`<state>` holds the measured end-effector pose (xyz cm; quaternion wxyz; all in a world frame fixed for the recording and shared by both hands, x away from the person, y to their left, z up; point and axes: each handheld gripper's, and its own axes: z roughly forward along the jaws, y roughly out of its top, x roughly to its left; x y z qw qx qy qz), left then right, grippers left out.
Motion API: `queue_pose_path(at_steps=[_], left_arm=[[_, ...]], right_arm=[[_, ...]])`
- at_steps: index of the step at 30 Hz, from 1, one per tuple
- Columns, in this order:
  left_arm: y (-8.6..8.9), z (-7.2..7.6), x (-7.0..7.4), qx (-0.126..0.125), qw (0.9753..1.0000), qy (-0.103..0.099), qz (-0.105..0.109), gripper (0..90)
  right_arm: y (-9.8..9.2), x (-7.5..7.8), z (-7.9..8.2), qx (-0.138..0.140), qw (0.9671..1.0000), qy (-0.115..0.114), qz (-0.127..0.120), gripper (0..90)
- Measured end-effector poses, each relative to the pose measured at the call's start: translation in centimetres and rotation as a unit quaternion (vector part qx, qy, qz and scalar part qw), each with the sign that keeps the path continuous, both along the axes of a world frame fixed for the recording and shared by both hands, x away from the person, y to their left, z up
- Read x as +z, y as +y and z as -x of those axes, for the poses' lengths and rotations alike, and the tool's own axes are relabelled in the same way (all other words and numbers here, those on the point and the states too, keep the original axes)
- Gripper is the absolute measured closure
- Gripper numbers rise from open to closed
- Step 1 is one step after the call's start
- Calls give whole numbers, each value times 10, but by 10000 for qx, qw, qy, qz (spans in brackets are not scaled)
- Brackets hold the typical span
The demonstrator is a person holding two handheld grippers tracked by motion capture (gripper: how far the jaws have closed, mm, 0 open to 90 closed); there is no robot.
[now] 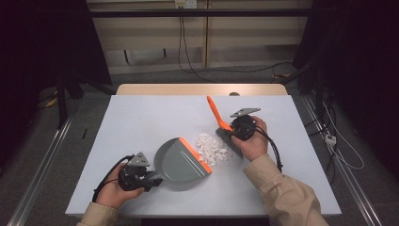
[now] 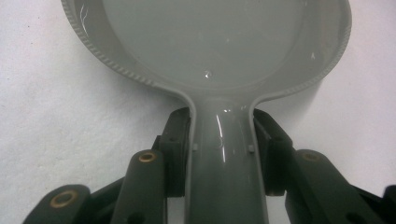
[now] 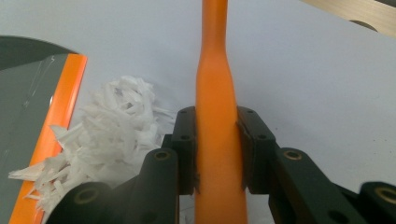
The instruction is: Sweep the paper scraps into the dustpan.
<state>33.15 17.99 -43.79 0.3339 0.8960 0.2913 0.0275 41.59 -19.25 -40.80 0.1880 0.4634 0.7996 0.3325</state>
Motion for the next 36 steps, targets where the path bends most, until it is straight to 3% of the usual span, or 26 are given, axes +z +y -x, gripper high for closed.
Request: queue_pose_path(at_steps=[9, 27, 36], left_arm=[[0, 0, 2, 17, 10000, 47, 19, 623], [-15, -1, 7, -348, 9994, 31, -63, 626], [-20, -5, 7, -318, 9995, 61, -62, 625]], right_arm=[[4, -3, 4, -21, 9999, -143, -78, 717], [19, -5, 11, 39, 9995, -306, -16, 717], [29, -5, 15, 158, 9992, -363, -14, 716]])
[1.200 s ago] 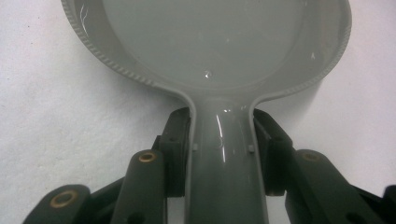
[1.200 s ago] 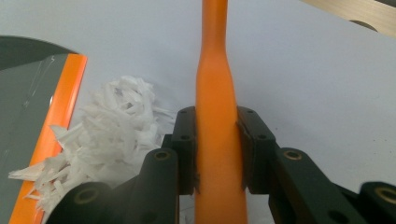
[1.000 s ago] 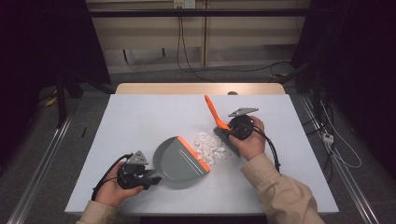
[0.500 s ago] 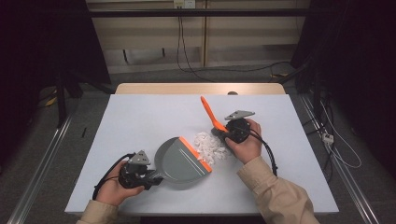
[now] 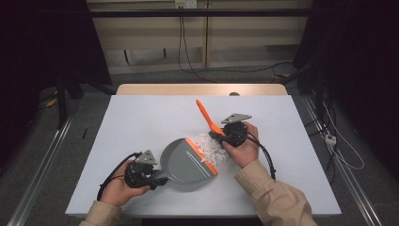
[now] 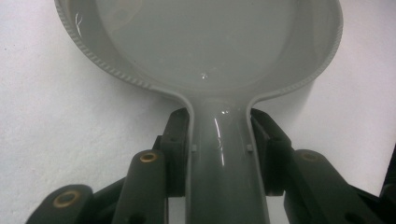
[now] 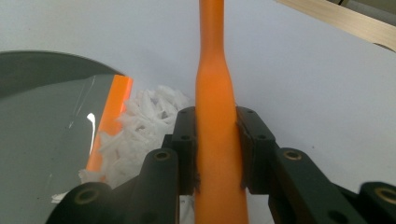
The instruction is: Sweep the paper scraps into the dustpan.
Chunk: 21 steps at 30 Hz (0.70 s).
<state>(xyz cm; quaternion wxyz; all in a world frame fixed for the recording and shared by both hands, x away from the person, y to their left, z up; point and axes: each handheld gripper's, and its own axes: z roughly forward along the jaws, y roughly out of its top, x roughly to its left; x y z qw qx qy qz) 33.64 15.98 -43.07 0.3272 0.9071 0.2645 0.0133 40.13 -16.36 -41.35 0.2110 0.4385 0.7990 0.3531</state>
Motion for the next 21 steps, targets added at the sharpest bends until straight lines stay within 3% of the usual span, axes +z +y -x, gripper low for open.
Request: queue_pose_path(at_steps=[15, 21], left_arm=[[-3, -5, -2, 23, 10000, 31, -11, 625], [-5, -5, -3, 69, 10000, 20, -8, 625]], right_arm=[[18, -1, 5, 203, 9997, -20, -110, 716], [22, -1, 7, 290, 9992, 42, -267, 716]])
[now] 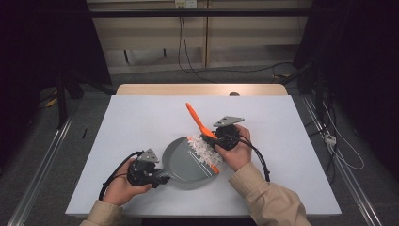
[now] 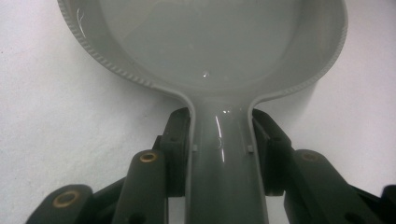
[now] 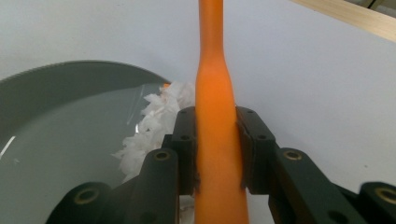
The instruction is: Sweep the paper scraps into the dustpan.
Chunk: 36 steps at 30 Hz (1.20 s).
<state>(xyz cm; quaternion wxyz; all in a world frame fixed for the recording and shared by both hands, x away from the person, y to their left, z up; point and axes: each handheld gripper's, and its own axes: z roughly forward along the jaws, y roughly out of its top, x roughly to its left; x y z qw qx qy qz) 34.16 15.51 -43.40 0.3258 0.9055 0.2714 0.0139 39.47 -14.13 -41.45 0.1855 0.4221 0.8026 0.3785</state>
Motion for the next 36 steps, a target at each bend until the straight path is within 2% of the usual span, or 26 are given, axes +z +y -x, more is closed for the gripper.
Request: queue_pose_path(at_steps=[2, 7, 16, 18, 20, 21, 23, 24, 29, 36], left_arm=[[-1, 0, 0, 13, 10000, 14, 7, 625], [-2, 0, 0, 5, 10000, -1, -1, 625], [0, 0, 0, 77, 10000, 18, 8, 625], [0, 0, -1, 102, 9999, 19, -4, 624], [0, -1, -1, 118, 9999, 16, 0, 624], [0, -1, -1, 124, 9999, 24, -2, 624], [1, -1, -1, 138, 9999, 18, -5, 624], [1, -1, -1, 107, 9999, 13, -33, 624], [1, -1, -1, 159, 9999, 12, 8, 623], [5, -1, 0, 181, 9998, 23, 47, 624]], right_arm=[[1, 0, 1, 32, 10000, -40, 57, 715], [7, 0, 4, 104, 9999, 0, -57, 716], [22, 1, 12, 317, 9995, -62, -49, 715], [22, 3, 13, 402, 9990, -36, -206, 716], [20, 7, 14, 511, 9966, 147, -622, 717], [21, 8, 15, 550, 9965, 123, -619, 717], [23, 12, 17, 604, 9972, -30, -445, 717], [23, 14, 16, 618, 9968, -20, -510, 717], [16, 21, 10, 489, 9969, -78, -618, 717], [1, 23, -1, 210, 9974, -136, -679, 717]])
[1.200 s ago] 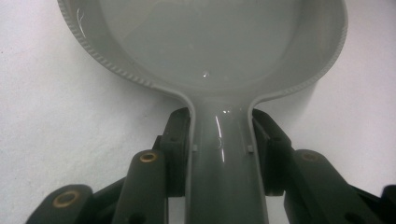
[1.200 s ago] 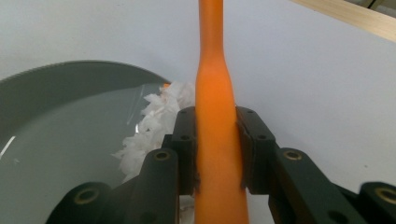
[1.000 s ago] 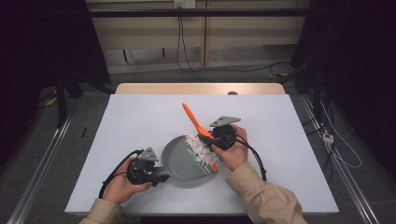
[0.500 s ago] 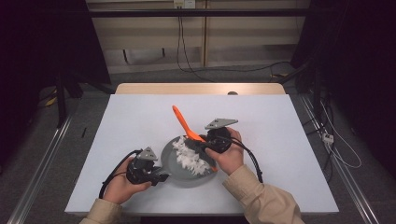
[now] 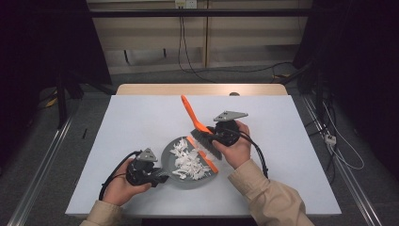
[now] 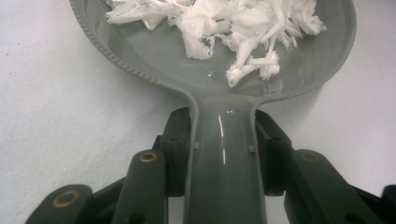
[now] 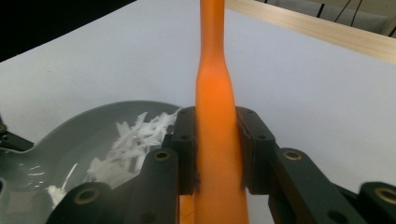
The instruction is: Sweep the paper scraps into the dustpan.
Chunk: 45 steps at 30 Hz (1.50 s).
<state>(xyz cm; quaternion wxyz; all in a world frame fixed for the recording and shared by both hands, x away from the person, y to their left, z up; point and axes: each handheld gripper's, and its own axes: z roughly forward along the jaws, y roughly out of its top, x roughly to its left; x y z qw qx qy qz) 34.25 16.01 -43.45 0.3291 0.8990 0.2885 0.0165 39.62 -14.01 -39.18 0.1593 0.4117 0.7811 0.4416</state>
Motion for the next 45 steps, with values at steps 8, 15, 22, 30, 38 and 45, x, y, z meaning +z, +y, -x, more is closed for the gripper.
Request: queue_pose_path(at_steps=[8, 15, 22, 30, 38, 45], left_arm=[[9, 0, 1, -4, 10000, -6, 2, 624], [13, -1, -1, -29, 10000, 40, -57, 624], [9, -1, -2, -16, 10000, 42, -80, 624], [6, -2, -3, 34, 10000, 47, -67, 622], [-1, -1, -6, 103, 9998, -92, -136, 568], [-2, 0, -7, 126, 9997, -168, -108, 632]], right_arm=[[-10, -5, -14, -186, 9997, 14, 180, 717], [-22, -22, -20, -355, 9966, -6, 743, 716], [-9, -28, -1, -109, 9987, 6, 488, 711], [12, -26, 6, 204, 9996, 175, 80, 715], [26, -13, 8, 405, 9990, 111, -153, 716], [19, -11, 6, 306, 9994, 115, -129, 716]])
